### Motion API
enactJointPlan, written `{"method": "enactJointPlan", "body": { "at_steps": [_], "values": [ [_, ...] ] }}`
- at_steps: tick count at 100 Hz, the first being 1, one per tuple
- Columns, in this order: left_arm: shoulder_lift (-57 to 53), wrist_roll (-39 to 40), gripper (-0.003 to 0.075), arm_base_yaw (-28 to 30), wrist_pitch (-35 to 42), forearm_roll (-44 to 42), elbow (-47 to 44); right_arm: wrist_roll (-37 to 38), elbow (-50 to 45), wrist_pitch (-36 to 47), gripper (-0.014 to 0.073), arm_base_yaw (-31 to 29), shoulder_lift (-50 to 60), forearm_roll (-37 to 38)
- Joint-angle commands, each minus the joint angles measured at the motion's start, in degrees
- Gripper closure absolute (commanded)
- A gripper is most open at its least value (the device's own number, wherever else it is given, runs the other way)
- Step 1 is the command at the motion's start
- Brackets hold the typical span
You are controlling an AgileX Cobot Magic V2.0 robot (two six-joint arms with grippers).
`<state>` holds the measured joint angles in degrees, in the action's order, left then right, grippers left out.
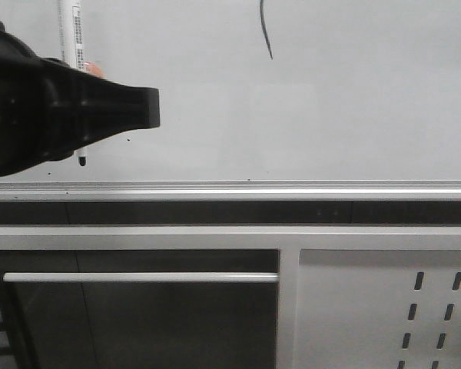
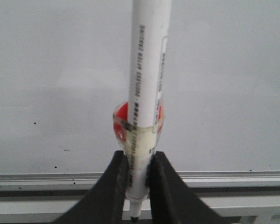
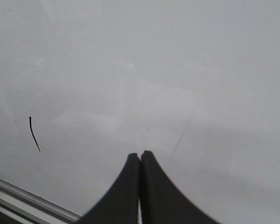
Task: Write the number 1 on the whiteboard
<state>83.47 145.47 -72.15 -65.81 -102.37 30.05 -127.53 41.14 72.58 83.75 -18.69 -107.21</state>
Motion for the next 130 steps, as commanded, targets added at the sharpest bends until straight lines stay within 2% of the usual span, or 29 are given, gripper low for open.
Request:
{"method": "enactJointPlan", "body": {
  "at_steps": [1,51,91,110,130],
  "values": [
    [-1.3,0.6,0.0738,0.8,-7.0,-4.2,1.6,-0.6,1.8,2.9,0.0664,-0.1,-0.6,0.9],
    [-1.3,-6.0,0.0738,1.9,-7.0,-4.2,4.0,-0.7,1.8,2.9,0.0664,-0.1,-0.6,0.9],
    [-1.3,-6.1,0.0738,3.2,-7.0,-4.2,5.4,-0.7,1.8,2.9,0.0664,-0.1,-0.6,0.9],
    [-1.3,-9.4,0.0737,3.2,-6.8,-4.2,7.5,-0.7,1.8,2.9,0.0664,-0.1,-0.6,0.9],
    [-1.3,-10.2,0.0737,6.5,-1.8,-4.2,8.7,-0.7,1.8,2.9,0.0664,-0.1,-0.6,0.9]
  ]
}}
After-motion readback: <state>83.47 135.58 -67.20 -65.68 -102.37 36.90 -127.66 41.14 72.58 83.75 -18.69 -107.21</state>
